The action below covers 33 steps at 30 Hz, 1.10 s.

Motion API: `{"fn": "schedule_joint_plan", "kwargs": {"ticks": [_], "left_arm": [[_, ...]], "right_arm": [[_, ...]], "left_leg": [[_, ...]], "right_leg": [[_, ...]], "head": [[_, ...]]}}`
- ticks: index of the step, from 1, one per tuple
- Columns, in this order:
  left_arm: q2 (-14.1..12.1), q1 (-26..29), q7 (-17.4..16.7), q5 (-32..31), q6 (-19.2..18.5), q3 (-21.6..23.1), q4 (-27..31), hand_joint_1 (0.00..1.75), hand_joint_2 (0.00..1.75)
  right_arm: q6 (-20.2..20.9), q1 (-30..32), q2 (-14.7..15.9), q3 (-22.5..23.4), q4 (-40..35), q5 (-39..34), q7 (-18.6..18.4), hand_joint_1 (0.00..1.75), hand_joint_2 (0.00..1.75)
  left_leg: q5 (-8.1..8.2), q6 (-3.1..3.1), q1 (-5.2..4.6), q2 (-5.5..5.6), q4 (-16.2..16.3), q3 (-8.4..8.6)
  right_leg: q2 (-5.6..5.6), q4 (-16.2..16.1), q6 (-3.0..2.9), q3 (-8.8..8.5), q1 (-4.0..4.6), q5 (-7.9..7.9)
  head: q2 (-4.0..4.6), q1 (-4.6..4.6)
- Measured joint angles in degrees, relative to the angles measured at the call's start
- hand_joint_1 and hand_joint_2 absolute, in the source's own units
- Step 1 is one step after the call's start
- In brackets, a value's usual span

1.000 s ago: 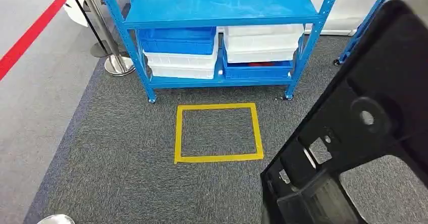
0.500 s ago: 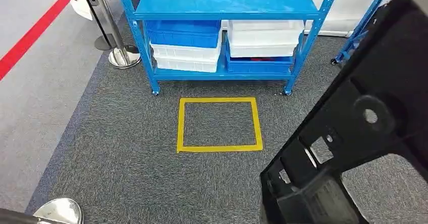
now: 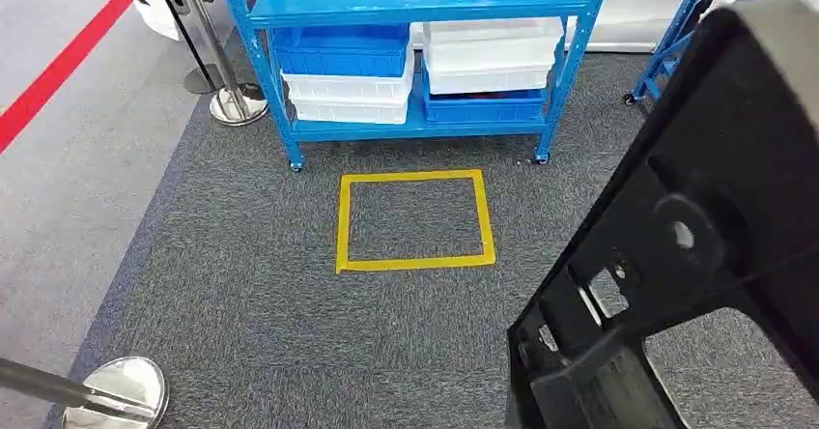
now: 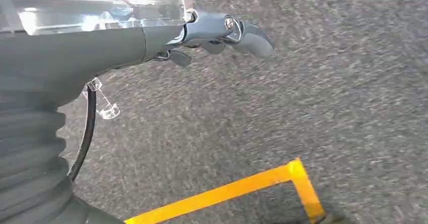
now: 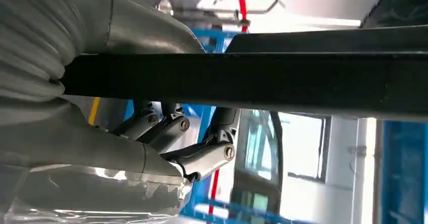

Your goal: Take the parts from the cabinet and place them on the table.

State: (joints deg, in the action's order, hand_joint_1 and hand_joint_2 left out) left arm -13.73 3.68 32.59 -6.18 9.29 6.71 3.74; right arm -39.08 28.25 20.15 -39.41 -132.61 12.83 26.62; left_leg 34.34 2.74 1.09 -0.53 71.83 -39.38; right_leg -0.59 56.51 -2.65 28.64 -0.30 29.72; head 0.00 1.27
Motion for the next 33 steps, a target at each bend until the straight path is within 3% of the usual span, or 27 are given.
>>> {"fn": "schedule_joint_plan", "kwargs": {"ticks": [1, 2, 3, 4, 5, 6, 7, 9, 10, 11, 13, 14, 19, 25, 33], "left_arm": [[0.0, 0.0, -0.2, 0.2, -0.1, 0.0, 0.0, 0.0, 1.75], [0.0, 0.0, -0.3, 0.3, -0.2, 0.3, 0.0, 0.0, 1.75], [0.0, 0.0, -0.5, 0.5, -0.2, 0.7, 0.0, 0.0, 1.75], [0.0, 0.0, -0.6, 0.7, -0.2, 0.9, 0.0, 0.0, 1.75], [0.0, 0.0, -0.7, 0.8, -0.2, 1.0, 0.0, 0.0, 1.75], [-0.3, 0.0, -0.7, 0.9, -0.1, 1.0, 0.0, 0.0, 1.75], [-0.3, 0.0, -0.7, 1.0, -0.1, 1.2, 0.0, 0.0, 1.75], [-0.4, -0.1, -0.7, 1.3, -0.1, 1.6, 0.0, 0.0, 1.75], [-0.4, 0.0, -0.7, 1.4, -0.1, 1.9, 0.0, 0.0, 1.75], [-0.4, 0.0, -0.7, 1.4, -0.2, 2.2, 0.0, 0.0, 1.75], [-0.3, 0.1, -0.8, 1.4, -0.3, 2.6, 0.0, 0.0, 1.75], [-0.3, 0.1, -0.8, 1.4, -0.3, 2.8, 0.0, 0.0, 1.75], [-0.3, -0.1, -0.8, 2.0, -1.0, 3.7, 0.0, 0.0, 1.75], [-0.3, -0.1, -0.8, 3.0, -1.4, 5.1, 0.0, 0.0, 1.75], [-0.5, -0.1, -0.8, 3.7, -2.1, 6.5, 0.0, 0.0, 1.75]], "right_arm": [[0.0, 0.4, -0.6, 0.7, 0.1, 0.7, 0.3, 1.75, 1.75], [0.0, 0.9, -1.5, 1.6, 0.1, 1.8, 0.7, 1.75, 1.75], [0.0, 1.4, -2.4, 2.3, 0.1, 2.7, 1.0, 1.75, 1.75], [0.0, 1.8, -3.2, 2.9, 0.1, 3.2, 1.1, 1.75, 1.75], [0.0, 2.1, -3.8, 3.5, 0.1, 3.5, 1.2, 1.75, 1.75], [0.0, 2.2, -4.3, 3.8, 0.1, 3.6, 1.2, 1.75, 1.75], [0.0, 2.5, -4.7, 4.2, 0.1, 3.6, 1.2, 1.75, 1.75], [0.0, 2.8, -5.4, 4.9, 0.1, 4.0, 1.3, 1.75, 1.75], [0.0, 2.9, -5.7, 5.2, 0.1, 4.0, 1.3, 1.75, 1.75], [0.0, 3.0, -5.9, 5.5, 0.1, 4.0, 1.5, 1.75, 1.75], [0.0, 3.2, -6.2, 6.0, 0.2, 4.0, 1.5, 1.75, 1.75], [0.0, 3.3, -6.4, 6.3, 0.2, 4.0, 1.5, 1.75, 1.75], [0.0, 3.5, -7.2, 7.3, 0.4, 4.0, 1.8, 1.75, 1.75], [0.0, 4.0, -11.8, 9.0, 0.4, 7.4, 2.6, 1.75, 1.75], [0.0, 4.2, -15.1, 12.2, 0.7, 5.2, 2.8, 1.75, 1.75]], "left_leg": [[0.15, 0.0, 0.0, 0.0, 3.2, -0.38], [-1.31, -0.12, 0.0, 0.0, 3.8, 0.31], [-3.52, -0.34, -0.01, 0.02, 1.9, 2.34], [-5.37, -0.69, -0.05, 0.05, -2.1, 5.37], [-6.2, -1.35, -0.28, 0.08, -8.1, 9.62], [-4.75, -2.18, -0.6, 0.1, -13.2, 12.88], [-4.23, -2.28, -0.73, 0.06, -15.7, 14.45], [-4.26, -2.51, -1.1, 0.01, -16.2, 13.77], [-4.23, -2.04, -0.86, 0.06, -16.6, 13.71], [-4.37, -2.18, -1.05, 0.01, -16.6, 13.67], [-4.56, -2.64, -1.36, -0.04, -16.5, 13.57], [-4.69, -2.79, -1.44, -0.08, -16.4, 13.47], [-5.1, -3.09, -1.62, -0.13, -16.2, 12.99], [-5.11, -3.12, -1.66, -0.13, -16.1, 12.9], [-5.11, -3.16, -1.79, -0.12, -15.8, 12.53]], "right_leg": [[0.01, 0.2, 0.01, 0.84, 0.15, -0.53], [0.0, 0.4, 0.03, 1.64, 0.29, -0.97], [0.01, 0.7, 0.03, 2.31, 0.48, -1.31], [0.02, 0.9, 0.07, 2.78, 0.66, -1.56], [0.02, 1.1, 0.13, 3.14, 0.76, -1.87], [-0.07, 1.2, 0.29, 3.25, 0.65, -2.07], [-0.05, 1.4, 0.61, 3.52, 0.93, -2.29], [-0.29, 1.4, 1.35, 3.72, 0.67, -2.87], [-0.34, 1.6, 0.55, 3.98, 1.03, -1.5], [-0.16, 1.5, -0.37, 3.98, 0.9, -2.16], [-0.03, 1.4, 0.93, 4.0, 0.58, -2.8], [0.02, 1.4, 1.28, 4.07, 0.52, -3.36], [0.12, 1.2, 1.68, 4.33, 0.32, -3.99], [0.15, 1.2, 1.71, 4.43, 0.27, -4.01], [0.19, 1.2, 2.01, 4.68, 0.07, -4.21]], "head": [[0.02, -0.02], [0.0, -0.04], [0.0, 0.0], [0.0, 0.0], [0.0, -0.02], [0.0, -0.08], [0.0, -0.04], [0.0, 0.0], [0.02, -0.24], [0.0, -0.33], [0.0, -0.2], [0.02, -0.35], [0.0, -0.28], [0.0, -0.28], [0.0, -0.26]]}}
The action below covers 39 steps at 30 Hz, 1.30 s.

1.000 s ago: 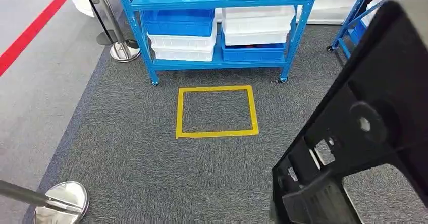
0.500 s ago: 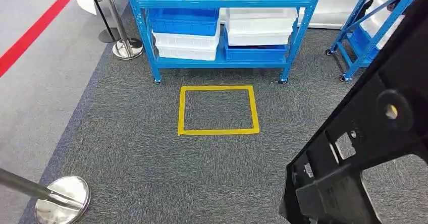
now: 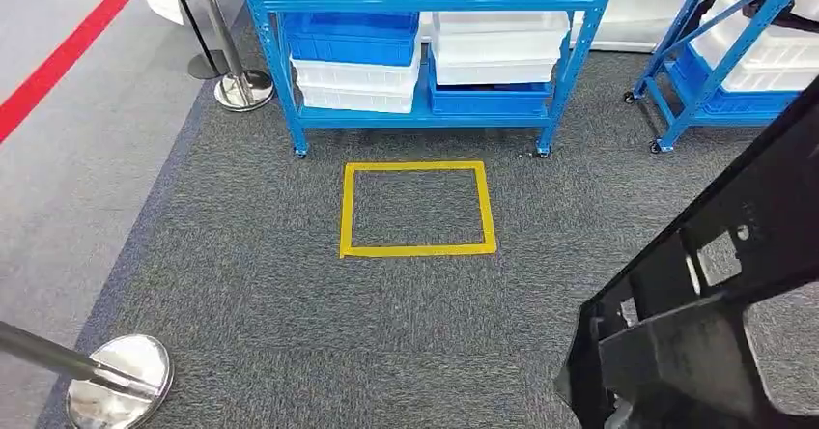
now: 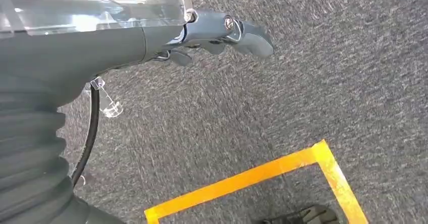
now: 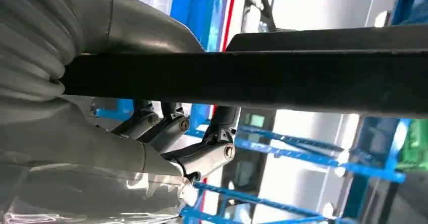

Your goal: Take the parts from the cabinet and place them on the table.

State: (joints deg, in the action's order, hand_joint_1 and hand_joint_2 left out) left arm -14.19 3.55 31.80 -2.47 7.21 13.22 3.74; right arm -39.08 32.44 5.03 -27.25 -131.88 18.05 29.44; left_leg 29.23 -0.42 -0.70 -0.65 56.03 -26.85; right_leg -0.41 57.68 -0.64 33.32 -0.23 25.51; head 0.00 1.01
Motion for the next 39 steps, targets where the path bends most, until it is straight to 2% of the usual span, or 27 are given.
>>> {"fn": "schedule_joint_plan", "kwargs": {"ticks": [5, 7, 8, 9, 11, 12, 13, 14, 15, 16, 17, 18, 19, 22, 23, 24, 25, 27, 28, 29, 31, 32, 33, 34, 37, 38, 39], "left_arm": [[-0.1, 0.0, 0.0, 0.8, -0.1, 0.8, 0.0, 0.0, 1.75], [-0.2, 0.0, 0.0, 0.9, -0.1, 1.2, 0.0, 0.0, 1.75], [-0.2, -0.1, 0.0, 1.1, -0.1, 1.4, 0.0, 0.0, 1.75], [-0.3, -0.2, 0.1, 1.2, -0.1, 1.5, 0.0, 0.0, 1.75], [-0.2, -0.2, 0.1, 1.4, -0.1, 1.7, 0.0, 0.0, 1.75], [-0.2, -0.2, 0.1, 1.6, -0.1, 1.9, 0.0, 0.0, 1.75], [-0.2, -0.2, 0.1, 1.7, -0.1, 2.1, 0.0, 0.0, 1.75], [-0.2, -0.2, 0.1, 1.7, -0.1, 2.2, 0.0, 0.0, 1.75], [-0.2, -0.2, 0.1, 1.8, -0.1, 2.5, 0.0, 0.0, 1.75], [-0.2, -0.3, 0.1, 1.8, -0.1, 2.7, 0.0, 0.0, 1.75], [-0.2, -0.3, 0.1, 1.9, -0.2, 2.9, 0.0, 0.0, 1.75], [-0.3, -0.3, 0.1, 1.9, -0.2, 3.0, 0.0, 0.0, 1.75], [-0.2, -0.3, 0.2, 2.0, -0.2, 3.1, 0.0, 0.0, 1.75], [-0.3, -0.5, 0.2, 2.5, -0.2, 3.6, 0.0, 0.0, 1.75], [-0.3, -0.6, 0.2, 2.6, -0.3, 3.8, 0.0, 0.0, 1.75], [-0.3, -0.7, 0.3, 2.7, -0.3, 4.0, 0.0, 0.0, 1.75], [-0.4, -0.6, 0.3, 2.8, -0.4, 4.2, 0.0, 0.0, 1.75], [-0.5, -0.2, 0.3, 2.9, -0.7, 4.4, 0.0, 0.0, 1.75], [-0.4, -0.2, 0.3, 2.9, -0.7, 4.5, 0.0, 0.0, 1.75], [-0.4, -0.2, 0.3, 3.0, -0.8, 4.7, 0.0, 0.0, 1.75], [-0.5, -0.3, 0.3, 3.2, -0.8, 5.0, 0.0, 0.0, 1.75], [-0.5, -0.3, 0.3, 3.4, -0.8, 5.1, 0.0, 0.0, 1.75], [-0.6, -0.2, 0.3, 3.6, -0.9, 5.3, 0.0, 0.0, 1.75], [-0.6, -0.2, 0.3, 3.7, -1.0, 5.4, 0.0, 0.0, 1.75], [-0.8, -0.3, 0.3, 4.0, -0.9, 5.8, 0.0, 0.0, 1.75], [-0.7, -0.4, 0.4, 4.1, -0.8, 5.9, 0.0, 0.0, 1.75], [-0.7, -0.5, 0.5, 4.3, -0.8, 6.0, 0.0, 0.0, 1.75]], "right_arm": [[0.0, 0.0, -1.2, 1.4, 0.8, -1.9, 0.7, 1.75, 1.75], [0.0, 0.0, -1.4, 1.4, 1.0, -2.0, 0.8, 1.75, 1.75], [0.0, 0.0, -1.4, 1.5, 1.1, -2.0, 0.8, 1.75, 1.75], [0.0, 0.0, -1.4, 1.5, 1.1, -2.0, 0.9, 1.75, 1.75], [0.0, 0.0, -1.5, 1.9, 1.3, -2.0, 0.9, 1.75, 1.75], [0.0, 0.0, -1.5, 2.1, 1.4, -2.0, 0.9, 1.75, 1.75], [0.0, 0.0, -1.6, 2.3, 1.6, -2.0, 1.0, 1.75, 1.75], [0.0, 0.0, -1.6, 2.3, 1.7, -2.0, 1.0, 1.75, 1.75], [0.0, 0.0, -1.7, 2.3, 1.8, -2.0, 1.1, 1.75, 1.75], [0.0, 0.0, -1.8, 2.4, 1.8, -2.0, 1.2, 1.75, 1.75], [0.0, 0.0, -1.9, 2.6, 1.8, -2.0, 1.3, 1.75, 1.75], [0.0, -0.1, -1.9, 2.7, 1.8, -2.0, 1.4, 1.75, 1.75], [0.0, 0.1, -2.0, 2.9, 1.8, -2.0, 1.6, 1.75, 1.75], [0.0, 0.3, -2.4, 3.5, 1.8, -1.9, 1.9, 1.75, 1.75], [0.0, 0.5, -2.6, 3.8, 1.8, -1.8, 2.0, 1.75, 1.75], [0.0, 0.5, -2.8, 4.1, 1.7, -1.8, 2.0, 1.75, 1.75], [0.0, 0.5, -2.9, 4.3, 1.7, -1.8, 2.0, 1.75, 1.75], [0.0, 0.6, -3.1, 4.8, 1.7, -1.7, 2.1, 1.75, 1.75], [0.0, 0.8, -3.2, 5.1, 1.7, -1.6, 2.1, 1.75, 1.75], [0.0, 0.9, -3.3, 5.4, 1.7, -1.5, 2.1, 1.75, 1.75], [0.0, 1.0, -3.5, 5.7, 1.7, -1.3, 2.2, 1.75, 1.75], [0.0, 1.1, -3.7, 5.8, 1.7, -1.2, 2.4, 1.75, 1.75], [0.0, 1.2, -3.9, 6.1, 1.7, -1.0, 2.7, 1.75, 1.75], [0.0, 1.2, -4.1, 6.4, 1.6, -0.9, 3.0, 1.75, 1.75], [0.0, 2.1, -4.7, 7.3, 1.3, -0.9, 4.1, 1.75, 1.75], [0.0, 2.4, -4.8, 7.5, 0.8, -1.0, 4.4, 1.75, 1.75], [0.0, 2.8, -4.9, 7.9, 0.5, -1.1, 4.7, 1.75, 1.75]], "left_leg": [[-0.24, -0.39, -0.16, 0.01, 0.3, -0.37], [-0.98, -0.99, 0.32, -0.05, -0.4, -0.43], [-1.54, -1.26, 0.66, -0.62, -0.8, -0.49], [-1.8, -1.61, 0.67, -0.75, -1.0, -0.71], [-2.11, -1.76, 0.68, -1.36, -0.9, -1.41], [-2.17, -1.68, 0.68, -1.75, -0.8, -1.78], [-2.2, -1.62, 0.7, -2.12, -0.6, -1.95], [-2.18, -1.58, 0.73, -2.52, -0.5, -2.03], [-2.06, -1.4, 0.79, -2.97, -0.3, -2.03], [-1.86, -1.1, 0.87, -3.35, -0.1, -2.01], [-1.6, -0.69, 0.88, -3.83, 0.3, -1.89], [-1.25, -0.15, 0.47, -4.09, 0.7, -1.95], [-1.12, 0.25, 0.46, -4.43, 0.9, -1.86], [-1.08, 1.37, 0.67, -5.9, 0.8, -1.54], [-0.28, 2.01, 1.05, -3.97, 1.6, -1.83], [1.62, 2.23, 1.11, -1.82, 3.6, -2.62], [4.13, 2.37, 1.22, -0.68, 7.3, -4.16], [8.55, 2.54, 1.24, 0.07, 16.8, -8.29], [8.78, 2.54, 1.26, 0.09, 19.1, -9.24], [7.63, 2.44, 1.27, 0.1, 18.4, -8.81], [2.82, 2.04, 1.27, 0.58, 10.4, -4.87], [0.46, 1.75, 1.29, 1.86, 5.2, -2.31], [0.65, 1.39, 1.43, 5.79, 2.1, -0.96], [0.58, 1.35, 1.4, 6.02, 1.2, -1.08], [0.27, 0.64, 0.99, 4.0, 1.3, -1.18], [-0.37, 0.09, 1.83, 3.01, 0.5, -1.14], [-0.63, -0.35, 1.78, 2.24, 0.2, -1.02]], "right_leg": [[-0.04, 0.0, 0.56, 0.16, -0.16, -0.42], [0.12, -0.2, 0.99, 0.28, 0.2, -0.7], [0.37, 0.6, 1.03, 0.54, -0.09, 0.16], [0.41, 2.9, 1.21, 1.81, 0.01, 2.6], [0.4, 12.2, 1.51, 5.69, -0.24, 7.98], [0.4, 16.2, 1.67, 7.19, -0.32, 9.46], [0.37, 17.7, 1.72, 7.56, -0.45, 9.49], [0.3, 16.4, 1.8, 6.62, -0.63, 8.39], [0.1, 12.7, 1.83, 4.29, -0.76, 6.32], [-0.55, 7.3, 1.78, 1.07, -0.8, 4.02], [-2.35, 1.8, 1.63, -2.2, -0.76, 2.52], [-3.81, 0.5, 1.18, -2.53, -0.09, 3.58], [-2.68, 0.4, 0.74, -2.29, -0.31, 3.16], [-0.94, 0.4, -0.24, -1.87, -0.08, 2.91], [-0.6, 0.1, -0.72, -1.95, -0.42, 2.58], [-0.22, 0.1, -0.97, -1.76, -0.46, 2.44], [0.22, 0.2, -1.24, -1.53, -0.44, 2.26], [1.6, 0.2, -1.55, -0.97, -0.26, 1.99], [2.29, 0.4, -1.54, -0.78, -0.2, 1.9], [2.91, 0.5, -1.52, -0.68, -0.17, 1.88], [4.34, 1.0, -1.5, -0.57, -0.12, 1.88], [5.03, 1.2, -1.47, -0.55, -0.1, 1.87], [5.52, 1.3, -1.25, -0.31, -0.15, 1.75], [6.37, 1.6, -0.77, 0.14, 0.03, 1.59], [8.44, 1.2, 0.54, 0.81, -0.39, 0.76], [8.64, 1.4, 0.74, 0.9, -0.05, 0.76], [5.23, 3.0, 0.79, 1.66, 0.14, 2.43]], "head": [[0.0, 0.0], [0.0, -0.02], [0.0, 0.0], [0.02, -0.31], [0.0, -0.37], [0.0, -0.39], [0.0, -0.42], [0.0, -0.42], [0.0, -0.39], [0.0, -0.42], [0.02, -0.46], [0.0, -0.39], [0.0, -0.26], [0.0, -0.22], [0.0, -0.18], [0.0, 0.04], [0.02, 0.04], [0.02, 0.04], [0.0, 0.02], [0.0, 0.02], [0.0, 0.02], [0.0, 0.04], [0.0, -0.04], [0.0, -0.04], [0.0, -0.02], [0.0, 0.09], [0.02, -0.19]]}}
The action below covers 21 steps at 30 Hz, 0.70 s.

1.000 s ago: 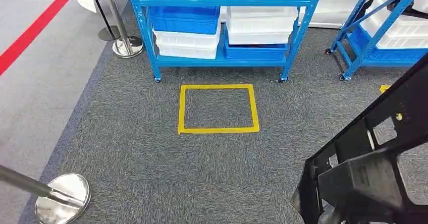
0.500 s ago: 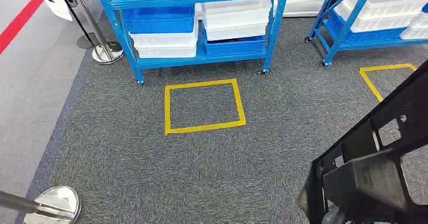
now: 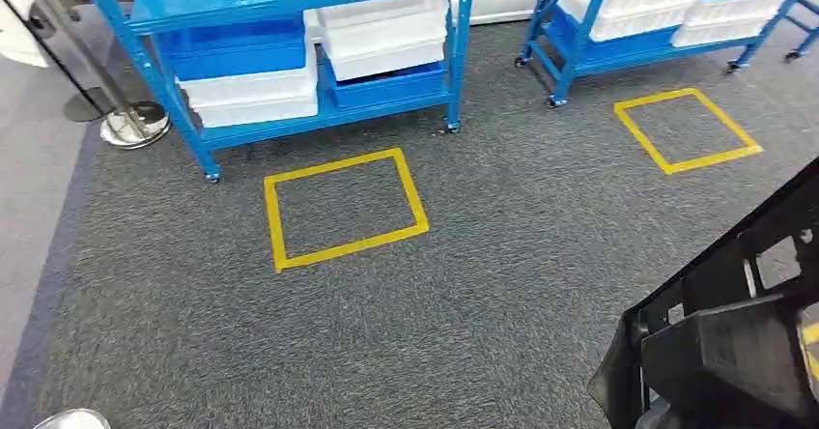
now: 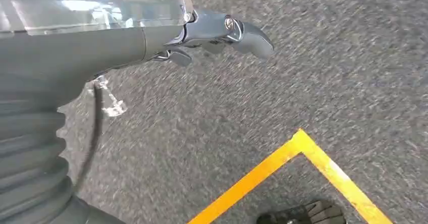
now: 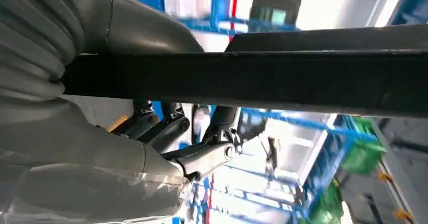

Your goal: Take the parts from the cabinet and place them on the table.

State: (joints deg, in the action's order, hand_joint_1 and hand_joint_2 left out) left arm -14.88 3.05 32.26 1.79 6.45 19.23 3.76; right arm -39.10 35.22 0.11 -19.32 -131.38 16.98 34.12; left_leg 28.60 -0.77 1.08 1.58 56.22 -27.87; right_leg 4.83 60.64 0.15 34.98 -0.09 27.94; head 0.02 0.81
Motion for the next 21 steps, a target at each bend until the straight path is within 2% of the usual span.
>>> {"fn": "schedule_joint_plan", "kwargs": {"ticks": [1, 2, 3, 4, 5, 6, 7, 8, 9, 10, 11, 13, 14, 15, 16, 17, 18, 19, 20, 21], "left_arm": [[0.0, 0.1, 0.1, 0.1, 0.1, 0.2, 0.0, 0.0, 1.75], [0.1, 0.3, 0.1, 0.2, 0.1, 0.3, 0.0, 0.0, 1.75], [0.1, 0.5, 0.1, 0.4, 0.2, 0.3, 0.0, 0.0, 1.75], [0.1, 0.5, 0.1, 0.5, 0.2, 0.4, 0.0, 0.0, 1.75], [0.1, 0.5, 0.1, 0.5, 0.2, 0.4, 0.0, 0.0, 1.75], [0.1, 0.5, 0.1, 0.5, 0.2, 0.6, 0.0, 0.0, 1.75], [0.1, 0.2, 0.1, 0.5, 0.2, 0.8, 0.0, 0.0, 1.75], [0.2, 0.1, 0.1, 0.5, 0.2, 0.9, 0.0, 0.0, 1.75], [0.2, 0.0, 0.1, 0.5, 0.2, 1.0, 0.0, 0.0, 1.75], [0.3, 0.0, 0.1, 0.5, 0.2, 1.1, 0.0, 0.0, 1.75], [0.2, 0.0, 0.1, 0.6, 0.2, 1.2, 0.0, 0.0, 1.75], [0.2, -0.4, 0.1, 0.6, 0.2, 1.2, 0.0, 0.0, 1.75], [0.2, -0.5, 0.1, 0.6, 0.2, 1.3, 0.0, 0.0, 1.75], [0.2, -0.5, 0.2, 0.6, 0.2, 1.4, 0.0, 0.0, 1.75], [0.2, -0.5, 0.2, 0.6, 0.2, 1.5, 0.0, 0.0, 1.75], [0.2, -0.2, 0.2, 0.7, 0.2, 1.7, 0.0, 0.0, 1.75], [0.1, 0.0, 0.2, 0.7, 0.2, 1.7, 0.0, 0.0, 1.75], [0.1, 0.0, 0.2, 0.7, 0.2, 1.8, 0.0, 0.0, 1.75], [0.1, 0.0, 0.2, 0.7, 0.1, 1.9, 0.0, 0.0, 1.75], [0.1, 0.0, 0.2, 0.8, 0.1, 2.1, 0.0, 0.0, 1.75]], "right_arm": [[0.0, -0.1, -0.1, 0.3, -0.3, -0.2, 0.2, 1.75, 1.75], [0.0, 0.0, -0.1, 0.6, -0.3, -0.4, 0.3, 1.75, 1.75], [0.0, 0.1, -0.2, 0.8, -0.3, -0.7, 0.4, 1.75, 1.75], [0.0, 0.3, -0.2, 1.1, -0.3, -0.9, 0.4, 1.75, 1.75], [0.0, 0.5, -0.3, 1.3, -0.3, -1.0, 0.5, 1.75, 1.75], [0.0, 0.6, -0.3, 1.6, -0.3, -1.0, 0.5, 1.75, 1.75], [0.0, 0.7, -0.3, 1.7, -0.4, -1.0, 0.6, 1.75, 1.75], [0.0, 0.8, -0.3, 1.7, -0.5, -1.0, 0.6, 1.75, 1.75], [0.0, 0.8, -0.3, 1.7, -0.8, -1.0, 0.7, 1.75, 1.75], [0.0, 0.8, -0.4, 1.8, -0.8, -1.0, 0.9, 1.75, 1.75], [0.0, 1.0, -0.5, 1.9, -1.0, -1.0, 1.1, 1.75, 1.75], [0.0, 1.2, -0.7, 2.1, -1.1, -1.0, 1.3, 1.75, 1.75], [0.0, 1.3, -0.8, 2.1, -1.3, -1.0, 1.4, 1.75, 1.75], [0.0, 1.5, -1.0, 2.2, -1.5, -1.0, 1.6, 1.75, 1.75], [0.0, 1.4, -1.1, 2.2, -1.7, -1.0, 1.7, 1.75, 1.75], [0.0, 1.4, -1.2, 2.3, -1.7, -1.0, 1.8, 1.75, 1.75], [0.0, 1.5, -1.3, 2.4, -1.7, -1.0, 2.0, 1.75, 1.75], [0.0, 1.5, -1.3, 2.6, -1.7, -1.0, 2.1, 1.75, 1.75], [0.0, 1.5, -1.3, 2.6, -1.7, -1.0, 2.2, 1.75, 1.75], [0.0, 1.5, -1.4, 2.8, -1.7, -1.0, 2.4, 1.75, 1.75]], "left_leg": [[-0.17, -0.25, -0.03, -0.85, 0.0, -0.16], [-0.17, -0.25, -0.07, -1.77, 0.1, -0.35], [-0.17, -0.25, -0.13, -2.72, 0.1, -0.57], [-0.15, -0.23, -0.13, -3.57, 0.2, -0.68], [-0.1, -0.16, -0.13, -4.45, 0.3, -0.81], [0.03, 0.0, -0.13, -5.3, 0.4, -0.77], [0.17, 0.18, -0.12, -5.91, 0.4, -0.65], [0.3, 0.38, -0.12, -6.47, 0.5, -0.47], [0.52, 0.72, -0.27, -6.99, 0.6, 0.12], [0.88, 1.21, -0.59, -7.46, 0.8, 0.09], [0.95, 1.53, -0.61, -7.79, 0.8, 0.3], [0.97, 2.13, -0.5, -9.1, 0.5, 0.92], [1.29, 2.51, -0.37, -9.21, 0.7, 0.93], [2.44, 2.87, -0.11, -6.45, 1.8, 0.55], [4.82, 2.98, 0.0, -4.01, 4.9, -0.72], [7.34, 3.1, 0.02, -2.77, 9.4, -2.67], [9.41, 3.21, 0.02, -2.19, 14.2, -4.89], [10.36, 3.28, 0.02, -2.06, 17.8, -6.65], [9.72, 3.28, 0.03, -2.06, 18.6, -7.19], [7.88, 3.2, 0.03, -2.02, 16.8, -6.51]], "right_leg": [[-2.54, 3.5, 0.23, 1.71, -0.01, 2.67], [-3.83, 8.3, 0.56, 3.81, -0.15, 5.26], [-4.25, 12.9, 0.84, 5.76, -0.32, 7.19], [-4.43, 15.7, 1.05, 6.91, -0.49, 7.95], [-4.56, 15.8, 1.23, 6.8, -0.67, 7.32], [-4.82, 12.9, 1.34, 5.09, -0.78, 5.44], [-5.32, 7.9, 1.31, 2.08, -0.83, 3.14], [-6.57, 2.4, 1.15, -1.23, -0.8, 1.24], [-9.96, -2.0, 0.63, -3.72, -0.5, 1.05], [-9.78, -2.2, 0.41, -3.75, -0.3, 0.86], [-8.75, -2.1, 0.13, -3.66, -0.23, 0.81], [-7.5, -2.0, -0.4, -3.32, 0.02, 0.78], [-6.82, -2.7, -1.03, -3.55, -0.55, 0.28], [-6.4, -2.8, -1.37, -3.47, -0.62, 0.06], [-5.87, -2.8, -1.71, -3.26, -0.66, -0.14], [-5.17, -2.8, -1.86, -3.09, -0.62, -0.24], [-4.33, -2.8, -1.94, -2.92, -0.55, -0.3], [-3.55, -2.7, -1.97, -2.79, -0.47, -0.33], [-2.82, -2.6, -1.97, -2.76, -0.44, -0.33], [-2.14, -2.4, -1.96, -2.79, -0.43, -0.31]], "head": [[-0.02, -0.38], [-0.02, -0.4], [-0.02, -0.4], [-0.02, -0.38], [-0.02, -0.4], [-0.02, -0.38], [-0.02, -0.42], [-0.02, -0.42], [-0.02, -0.42], [-0.02, -0.25], [-0.02, -0.18], [-0.02, -0.14], [-0.02, -0.18], [0.0, -0.01], [-0.02, 0.19], [0.0, 0.17], [0.0, 0.15], [-0.02, 0.19], [0.0, 0.13], [-0.02, 0.15]]}}
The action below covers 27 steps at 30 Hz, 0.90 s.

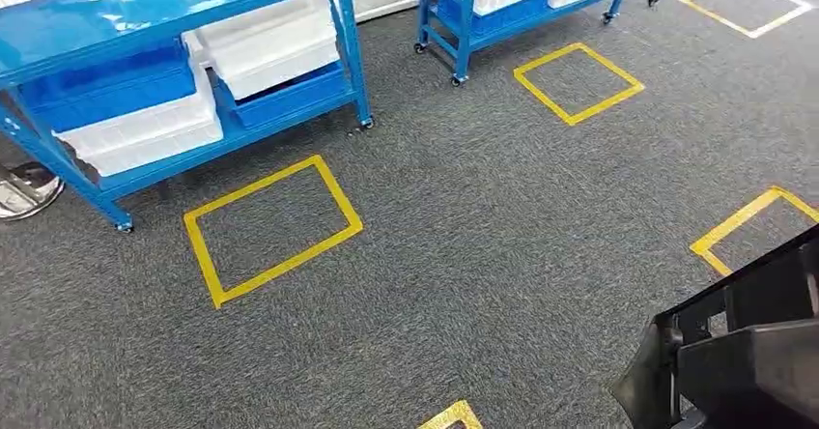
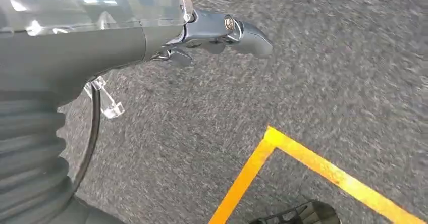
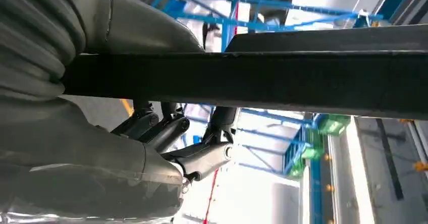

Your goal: Take the parts from the cabinet and place them on the table.

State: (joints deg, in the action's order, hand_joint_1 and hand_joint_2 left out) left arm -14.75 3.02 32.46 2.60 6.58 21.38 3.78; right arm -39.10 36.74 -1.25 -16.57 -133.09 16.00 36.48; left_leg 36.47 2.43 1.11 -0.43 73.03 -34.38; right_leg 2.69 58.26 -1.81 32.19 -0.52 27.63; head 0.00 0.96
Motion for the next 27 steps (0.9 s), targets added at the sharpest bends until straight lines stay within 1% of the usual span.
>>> {"fn": "schedule_joint_plan", "kwargs": {"ticks": [1, 2, 3, 4, 5, 6, 7, 8, 9, 10, 11, 12, 13, 14, 15, 16, 17, 18, 19, 20, 22, 23, 24, 25, 26, 27], "left_arm": [[0.0, 0.0, 0.0, 0.1, 0.0, 0.1, 0.0, 0.0, 1.75], [-0.1, 0.0, 0.0, 0.3, 0.0, 0.2, 0.0, 0.0, 1.75], [-0.1, 0.0, 0.0, 0.4, 0.0, 0.4, 0.0, 0.0, 1.75], [-0.2, 0.1, 0.0, 0.5, -0.2, 0.5, 0.0, 0.0, 1.75], [-0.2, 0.1, 0.0, 0.5, -0.2, 0.5, 0.0, 0.0, 1.75], [-0.2, 0.0, 0.0, 0.7, -0.2, 0.5, 0.0, 0.0, 1.75], [-0.4, -0.1, 0.0, 0.8, -0.2, 0.6, 0.0, 0.0, 1.75], [-0.4, -0.3, 0.0, 0.8, -0.2, 0.6, 0.0, 0.0, 1.75], [-0.4, -0.5, 0.1, 0.8, -0.3, 0.7, 0.0, 0.0, 1.75], [-0.4, -0.5, 0.2, 0.8, -0.3, 0.9, 0.0, 0.0, 1.75], [-0.4, -0.3, 0.2, 0.9, -0.3, 1.0, 0.0, 0.0, 1.75], [-0.3, 0.1, 0.2, 1.9, -0.1, 1.0, 0.0, 0.0, 1.75], [-0.1, 0.6, 0.7, 3.6, 0.5, 1.0, 0.0, 0.0, 1.75], [0.1, 0.8, 1.3, 4.5, 1.1, 1.0, -0.1, 0.0, 1.75], [0.4, 0.8, 1.9, 5.0, 1.6, 1.0, -0.4, 0.0, 1.75], [0.7, 0.7, 2.4, 5.2, 1.9, 1.0, -0.6, 0.0, 1.75], [1.0, 0.6, 2.7, 5.4, 2.1, 1.0, -0.7, 0.0, 1.75], [1.3, 0.7, 3.1, 5.7, 2.1, 1.0, -0.9, 0.0, 1.75], [1.5, 0.7, 3.2, 5.9, 2.1, 1.0, -1.1, 0.0, 1.75], [1.6, 0.7, 3.4, 6.1, 2.2, 1.0, -1.4, 0.0, 1.75], [1.6, 0.5, 3.4, 6.9, 2.4, 1.0, -1.5, 0.0, 1.75], [1.6, 0.5, 3.5, 7.0, 2.4, 1.1, -1.5, 0.0, 1.75], [1.7, 0.4, 3.5, 7.0, 2.4, 1.3, -1.5, 0.0, 1.75], [1.7, 0.4, 3.6, 7.1, 2.3, 1.5, -1.6, 0.0, 1.75], [1.8, 0.4, 3.6, 7.2, 2.3, 1.6, -1.7, 0.0, 1.75], [1.8, 0.6, 3.6, 7.6, 2.3, 1.7, -1.9, 0.0, 1.75]], "right_arm": [[0.0, 0.0, -0.1, 0.2, 0.0, 0.0, 0.1, 1.75, 1.75], [0.0, 0.0, -0.2, 0.4, 0.0, 0.0, 0.2, 1.75, 1.75], [0.0, 0.0, -0.3, 0.5, 0.0, -0.1, 0.3, 1.75, 1.75], [0.0, 0.0, -0.4, 0.7, 0.0, -0.1, 0.5, 1.75, 1.75], [0.0, 0.0, -0.4, 0.8, -0.1, -0.1, 0.6, 1.75, 1.75], [0.0, 0.1, -0.4, 0.8, -0.2, -0.2, 0.7, 1.75, 1.75], [0.0, 0.2, -0.4, 1.0, -0.3, -0.2, 0.7, 1.75, 1.75], [0.0, 0.3, -0.5, 1.3, -0.5, -0.4, 0.8, 1.75, 1.75], [0.0, 0.4, -0.5, 1.6, -0.6, -0.4, 0.9, 1.75, 1.75], [0.0, 0.2, -0.5, 1.7, -0.8, -0.4, 1.0, 1.75, 1.75], [0.0, 0.1, -0.5, 1.9, -0.8, -0.5, 1.0, 1.75, 1.75], [0.0, -0.3, -0.3, 1.9, -0.8, -0.7, 0.5, 1.75, 1.75], [0.0, -1.5, 0.2, 1.9, -0.7, -0.7, -0.9, 1.75, 1.75], [0.0, -2.7, 0.6, 1.9, -0.5, -0.5, -2.0, 1.75, 1.75], [0.0, -3.6, 0.8, 1.9, -0.3, -0.1, -2.8, 1.75, 1.75], [0.0, -4.1, 0.9, 1.9, -0.3, 0.4, -3.1, 1.75, 1.75], [0.0, -4.4, 1.0, 1.8, -0.3, 0.7, -3.3, 1.75, 1.75], [0.0, -4.7, 1.2, 1.8, -0.3, 0.9, -3.4, 1.75, 1.75], [0.0, -5.0, 1.3, 1.8, -0.3, 1.0, -3.3, 1.75, 1.75], [0.0, -5.1, 1.3, 1.8, -0.3, 1.1, -3.2, 1.75, 1.75], [0.0, -5.1, 1.4, 1.8, -0.3, 1.1, -3.0, 1.75, 1.75], [0.0, -5.1, 1.4, 1.8, -0.3, 1.1, -3.0, 1.75, 1.75], [0.0, -5.1, 1.4, 1.8, -0.3, 1.1, -2.9, 1.75, 1.75], [0.0, -5.2, 1.4, 1.8, -0.3, 1.1, -2.9, 1.75, 1.75], [0.0, -5.6, 1.5, 1.8, -0.3, 1.0, -2.9, 1.75, 1.75], [0.0, -5.7, 1.5, 1.8, -0.3, 1.0, -2.9, 1.75, 1.75]], "left_leg": [[-2.83, -0.14, 0.0, 0.21, -4.1, 1.7], [-5.64, -0.34, 0.03, 0.95, -9.1, 3.79], [-7.38, -0.67, 0.16, 3.57, -13.9, 5.57], [-6.65, -0.89, 0.17, 5.93, -14.9, 5.94], [-6.67, -1.01, 0.13, 5.32, -15.2, 5.95], [-6.66, -1.14, -0.04, 4.74, -15.2, 5.78], [-6.79, -1.53, -0.24, 4.17, -15.2, 5.82], [-7.29, -2.15, 0.03, 3.36, -15.9, 6.08], [-7.75, -2.58, 0.29, 2.27, -16.3, 6.18], [-7.91, -2.97, 0.23, 1.75, -16.5, 6.12], [-7.95, -3.1, 0.12, 0.96, -16.5, 5.9], [-7.92, -3.14, 0.05, 0.14, -16.5, 5.78], [-7.89, -3.19, 0.01, -1.07, -16.4, 5.53], [-7.86, -3.17, -0.01, -2.09, -16.4, 5.47], [-7.85, -3.14, -0.02, -2.91, -16.4, 5.48], [-7.76, -3.01, -0.01, -3.59, -16.4, 5.53], [-7.67, -2.87, 0.0, -4.09, -16.4, 5.65], [-7.5, -2.6, -0.01, -4.58, -16.3, 5.89], [-7.26, -2.22, -0.43, -4.99, -16.0, 6.06], [-7.13, -1.86, -0.44, -5.27, -15.9, 6.15], [-7.19, -1.21, -0.4, -6.09, -16.0, 6.66], [-7.14, -0.9, -0.38, -6.59, -16.1, 6.78], [-6.45, -0.54, -0.04, -5.63, -15.7, 6.54], [-4.84, -0.39, 0.02, -2.81, -13.8, 5.87], [-2.37, -0.36, 0.2, -1.15, -9.9, 4.15], [-0.1, -0.3, 0.16, -0.4, -5.3, 2.07]], "right_leg": [[0.84, 0.2, 0.07, -0.02, 0.0, 0.05], [1.58, 0.4, 0.15, -0.03, 0.0, 0.1], [2.29, 0.6, 0.24, 0.05, -0.02, 0.15], [2.93, 0.8, 0.65, 0.41, 0.27, 0.07], [3.61, 1.0, 1.09, 0.78, 0.05, -0.13], [4.29, 0.8, 1.54, 1.05, -0.18, -0.37], [4.96, 0.6, 2.07, 1.2, -0.36, -0.71], [5.69, 0.5, 2.6, 1.46, 0.01, -0.95], [3.17, 1.5, 2.5, 1.73, -0.13, -0.25], [-0.07, 3.8, 2.58, 2.98, 0.15, 1.79], [-1.45, 7.6, 2.77, 4.86, 0.12, 4.22], [-1.96, 12.0, 2.94, 6.93, 0.05, 6.41], [-2.08, 16.3, 3.14, 8.93, -0.05, 8.0], [-2.21, 17.9, 3.26, 9.64, -0.26, 8.02], [-2.51, 16.6, 3.4, 8.7, -0.42, 6.75], [-2.9, 13.0, 3.46, 6.47, -0.5, 4.81], [-3.54, 7.9, 3.41, 3.33, -0.57, 2.68], [-5.48, 2.2, 3.22, -0.36, -0.55, 0.96], [-7.37, 0.0, 2.79, -1.37, -0.06, 1.54], [-6.39, 0.0, 2.48, -1.24, -0.05, 1.18], [-5.43, 0.3, 1.97, -0.82, 0.29, 1.27], [-4.86, 0.0, 1.56, -0.67, 0.14, 1.08], [-4.31, -0.4, 1.0, -1.0, -0.41, 0.65], [-3.87, -0.6, 0.59, -0.91, -0.38, 0.49], [-3.35, -0.6, 0.39, -0.75, -0.31, 0.42], [-2.69, -0.6, 0.32, -0.69, -0.2, 0.4]], "head": [[0.0, 0.02], [0.02, 0.02], [0.0, 0.02], [0.02, -0.13], [0.0, -0.02], [0.02, -0.11], [0.0, -0.02], [0.0, -0.09], [0.0, -0.07], [0.02, -0.56], [0.0, -0.68], [0.0, -0.61], [0.0, -0.66], [0.0, -0.63], [0.0, -0.63], [0.0, -0.63], [0.0, -0.68], [0.0, -0.68], [0.0, -0.66], [0.02, -0.48], [0.0, -0.44], [0.0, -0.55], [0.0, -0.39], [0.02, -0.26], [0.0, -0.13], [0.0, -0.11]]}}
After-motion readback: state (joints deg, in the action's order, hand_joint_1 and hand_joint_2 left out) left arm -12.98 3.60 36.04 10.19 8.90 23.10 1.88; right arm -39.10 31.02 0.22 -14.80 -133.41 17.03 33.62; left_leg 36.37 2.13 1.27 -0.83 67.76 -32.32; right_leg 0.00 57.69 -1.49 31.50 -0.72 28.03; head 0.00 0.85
